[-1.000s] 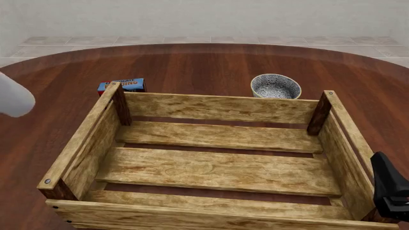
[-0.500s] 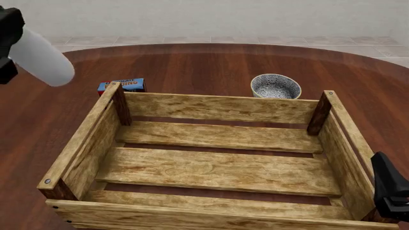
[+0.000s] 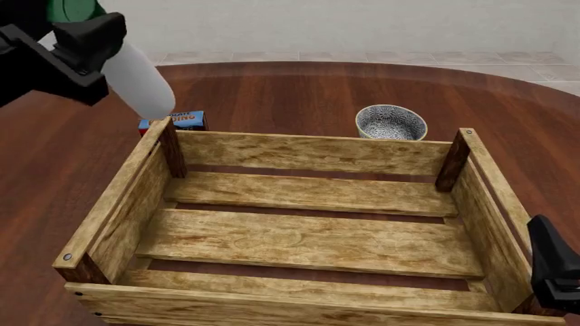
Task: Pick up the salad dressing and put it in the tray.
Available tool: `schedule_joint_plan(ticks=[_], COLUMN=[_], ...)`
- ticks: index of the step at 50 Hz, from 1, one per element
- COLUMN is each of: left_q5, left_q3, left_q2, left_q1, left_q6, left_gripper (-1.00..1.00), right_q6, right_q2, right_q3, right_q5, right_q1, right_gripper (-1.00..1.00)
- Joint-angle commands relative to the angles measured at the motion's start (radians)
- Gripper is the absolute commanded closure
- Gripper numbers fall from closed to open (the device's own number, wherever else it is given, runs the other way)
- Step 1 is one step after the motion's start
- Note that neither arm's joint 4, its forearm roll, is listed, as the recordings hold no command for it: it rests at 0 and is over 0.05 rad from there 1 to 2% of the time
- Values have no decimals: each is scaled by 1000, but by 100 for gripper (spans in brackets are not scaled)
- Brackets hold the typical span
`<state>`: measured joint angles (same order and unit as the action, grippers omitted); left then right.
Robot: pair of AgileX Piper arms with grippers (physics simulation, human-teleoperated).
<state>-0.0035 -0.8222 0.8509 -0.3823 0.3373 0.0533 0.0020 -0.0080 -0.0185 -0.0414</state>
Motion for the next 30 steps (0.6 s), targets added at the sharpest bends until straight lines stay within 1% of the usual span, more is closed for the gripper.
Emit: schedule_joint_plan(ticks=[1,8,13,15,30], left_q5=[-22,-21,-30,-28,-73], left_q3=[-62,-115,-127,-137,-133], left_q2=[105,169,203,220,328], left_q1=[-67,-113,-137,-152,-225], left_q6=[-12,-25,-20,-33,-52], left_gripper=[100,100,100,100,100], right_q6=[2,4,4,5,9], right_q2=[-1,-1,-1,-1,-1], right_q3=[1,-1,0,-2,-3], right_q5=[3,2,3,1,1], right_q1=[-4,-9,-10,-10,-11], right_gripper=[-100,-100,-100,-100,-100])
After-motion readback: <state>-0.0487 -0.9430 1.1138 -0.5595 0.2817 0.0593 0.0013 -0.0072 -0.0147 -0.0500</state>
